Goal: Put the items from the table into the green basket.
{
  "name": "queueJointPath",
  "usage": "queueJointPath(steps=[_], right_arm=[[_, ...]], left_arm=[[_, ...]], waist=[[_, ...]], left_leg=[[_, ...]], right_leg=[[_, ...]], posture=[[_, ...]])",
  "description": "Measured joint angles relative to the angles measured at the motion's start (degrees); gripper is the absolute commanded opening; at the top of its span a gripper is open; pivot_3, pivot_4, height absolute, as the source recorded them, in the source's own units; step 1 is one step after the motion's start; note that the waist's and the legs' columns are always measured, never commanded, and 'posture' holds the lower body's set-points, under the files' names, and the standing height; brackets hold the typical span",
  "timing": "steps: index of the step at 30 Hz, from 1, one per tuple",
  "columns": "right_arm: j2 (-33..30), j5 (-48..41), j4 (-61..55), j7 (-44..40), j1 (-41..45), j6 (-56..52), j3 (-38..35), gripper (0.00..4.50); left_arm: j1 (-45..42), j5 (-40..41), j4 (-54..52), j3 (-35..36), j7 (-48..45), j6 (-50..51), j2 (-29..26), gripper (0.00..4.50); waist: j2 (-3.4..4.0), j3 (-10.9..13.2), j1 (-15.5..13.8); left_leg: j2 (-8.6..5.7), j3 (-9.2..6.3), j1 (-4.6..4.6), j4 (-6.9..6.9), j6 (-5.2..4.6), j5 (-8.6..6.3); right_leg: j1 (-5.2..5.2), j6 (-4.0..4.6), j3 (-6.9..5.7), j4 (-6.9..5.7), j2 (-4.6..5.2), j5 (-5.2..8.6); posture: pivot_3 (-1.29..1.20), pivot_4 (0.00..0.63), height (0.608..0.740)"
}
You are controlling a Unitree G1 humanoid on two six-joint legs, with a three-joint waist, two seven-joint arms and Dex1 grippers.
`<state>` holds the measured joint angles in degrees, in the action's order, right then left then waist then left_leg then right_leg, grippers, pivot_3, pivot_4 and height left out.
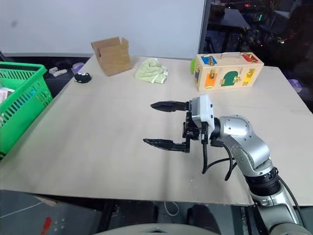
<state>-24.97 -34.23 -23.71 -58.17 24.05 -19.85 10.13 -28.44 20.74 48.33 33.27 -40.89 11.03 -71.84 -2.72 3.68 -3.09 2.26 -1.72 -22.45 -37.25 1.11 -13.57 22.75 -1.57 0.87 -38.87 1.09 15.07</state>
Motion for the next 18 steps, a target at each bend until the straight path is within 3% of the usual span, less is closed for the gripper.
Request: queueJointPath(steps=[1, 5, 8, 10, 15, 18], right_arm=[[-0.22, 0.04, 0.03, -0.03, -0.08, -0.03, -0.01, 4.5], [-3.88, 0.4, -0.12, 0.66, -1.59, -1.06, -1.28, 4.5], [-7.19, 1.49, -0.11, 3.07, -3.74, -3.73, -2.97, 4.5], [-10.26, 2.45, -0.05, 6.76, -7.2, -6.96, -6.48, 4.5], [-14.51, 4.0, -2.42, 13.62, -15.12, -11.81, -13.57, 4.5], [-15.69, 6.19, -5.55, 17.3, -20.52, -12.76, -16.14, 4.5]], left_arm=[[0.86, 2.02, -4.68, 0.16, -1.2, 2.39, 1.32, 4.46], [11.51, 15.2, -41.69, 1.8, 1.63, 21.08, 14.33, 4.46], [14.13, 18.45, -53.45, -0.62, 6.19, 26.03, 20.93, 4.46], [15.67, 20.19, -63.39, -5.34, 11.22, 28.69, 28.55, 4.46], [17.92, 20.26, -73.82, -14.53, 17.58, 31.36, 36.7, 4.46], [19.67, 17.67, -75.91, -19.19, 19.74, 31.92, 37.78, 4.46]], waist=[[0.06, 0.02, -0.12], [0.37, 0.18, 0.38], [0.27, 0.12, 0.86], [0.49, 0.26, 0.81], [0.72, 0.31, 1.06], [0.81, 0.3, 2.21]], left_leg=[[0.06, 0.09, 0.06, 0.0, 0.0, 0.0], [-0.03, 0.34, 0.11, -0.01, -0.01, 0.0], [-0.02, 0.31, 0.12, 0.0, -0.02, 0.0], [-0.03, 0.33, 0.12, 0.0, -0.02, 0.0], [-0.01, 0.32, 0.14, 0.01, -0.02, 0.0], [0.0, 0.37, 0.29, 0.03, -0.03, 0.0]], right_leg=[[-0.06, 0.05, 0.02, -0.02, 0.09, 0.03], [-0.07, -0.06, 0.21, -0.01, 0.27, -0.02], [-0.07, -0.06, 0.3, -0.01, 0.07, -0.02], [-0.06, -0.06, 0.4, -0.03, 0.01, -0.02], [-0.05, -0.05, 0.65, -0.03, -0.11, -0.02], [-0.09, -0.05, 0.7, -0.04, -0.19, 0.0]], posture=[[0.14, 0.039, 0.74], [0.13, 0.041, 0.74], [0.09, 0.042, 0.74], [0.06, 0.043, 0.74], [-0.01, 0.048, 0.74], [-0.04, 0.049, 0.74]])
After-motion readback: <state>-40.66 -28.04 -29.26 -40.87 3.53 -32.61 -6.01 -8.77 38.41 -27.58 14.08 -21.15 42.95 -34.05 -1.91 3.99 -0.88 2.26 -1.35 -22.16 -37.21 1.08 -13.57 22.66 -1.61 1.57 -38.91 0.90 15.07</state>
